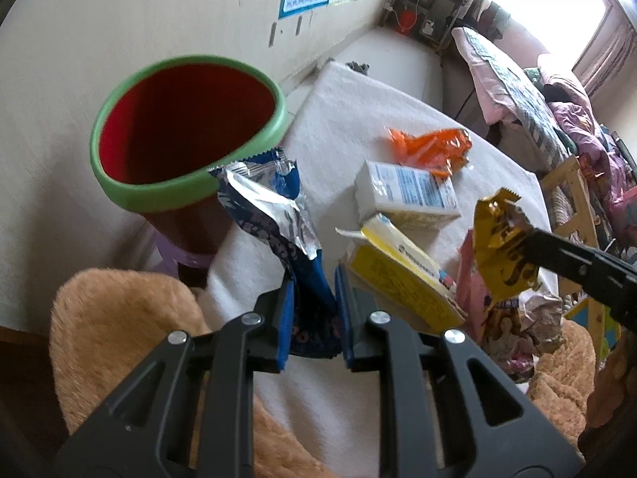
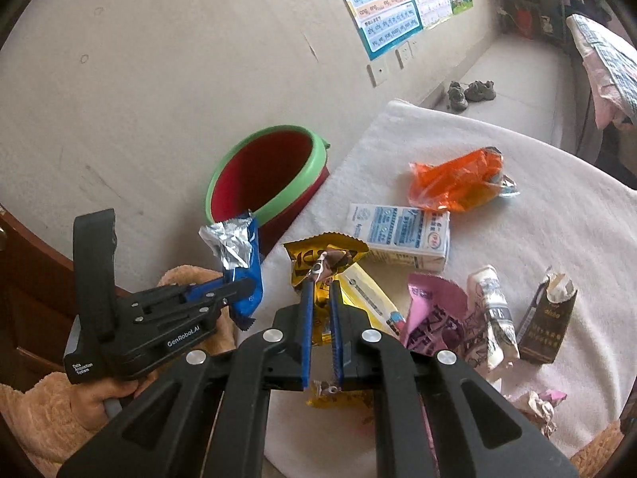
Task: Collect trash
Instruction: 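Carry both wrappers over the red bin and open both grippers to drop them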
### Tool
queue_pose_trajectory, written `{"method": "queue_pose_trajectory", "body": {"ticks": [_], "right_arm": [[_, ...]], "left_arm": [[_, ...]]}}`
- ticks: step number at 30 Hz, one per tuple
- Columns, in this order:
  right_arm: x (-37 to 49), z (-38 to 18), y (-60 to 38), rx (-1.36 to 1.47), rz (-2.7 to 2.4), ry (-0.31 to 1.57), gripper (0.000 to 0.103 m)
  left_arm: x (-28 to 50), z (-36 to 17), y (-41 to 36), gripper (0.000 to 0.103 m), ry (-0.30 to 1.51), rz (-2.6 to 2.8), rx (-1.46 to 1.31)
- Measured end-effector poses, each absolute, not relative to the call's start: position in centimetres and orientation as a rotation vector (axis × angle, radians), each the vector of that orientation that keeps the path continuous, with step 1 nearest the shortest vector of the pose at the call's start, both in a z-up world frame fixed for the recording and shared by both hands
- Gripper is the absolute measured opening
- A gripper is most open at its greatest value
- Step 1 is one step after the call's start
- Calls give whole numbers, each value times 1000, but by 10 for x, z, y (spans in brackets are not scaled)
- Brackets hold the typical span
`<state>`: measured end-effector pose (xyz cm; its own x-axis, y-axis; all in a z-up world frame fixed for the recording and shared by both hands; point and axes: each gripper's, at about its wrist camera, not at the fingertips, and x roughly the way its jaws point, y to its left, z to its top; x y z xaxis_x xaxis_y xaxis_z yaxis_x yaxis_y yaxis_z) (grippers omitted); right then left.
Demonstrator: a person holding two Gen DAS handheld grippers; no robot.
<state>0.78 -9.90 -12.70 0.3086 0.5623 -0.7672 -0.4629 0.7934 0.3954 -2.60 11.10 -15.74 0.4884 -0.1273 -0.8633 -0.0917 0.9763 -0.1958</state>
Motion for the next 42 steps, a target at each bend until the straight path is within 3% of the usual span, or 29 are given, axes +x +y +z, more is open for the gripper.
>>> {"method": "queue_pose_trajectory", "body": {"ticks": [31,42], "right_arm": [[77,-85,11,90,778,949,8],[127,-116,68,71,759,1027,8]], "left_arm": [[19,-140,207,19,986,133,-251],[64,-157,253,19,1019,151,-305]]}}
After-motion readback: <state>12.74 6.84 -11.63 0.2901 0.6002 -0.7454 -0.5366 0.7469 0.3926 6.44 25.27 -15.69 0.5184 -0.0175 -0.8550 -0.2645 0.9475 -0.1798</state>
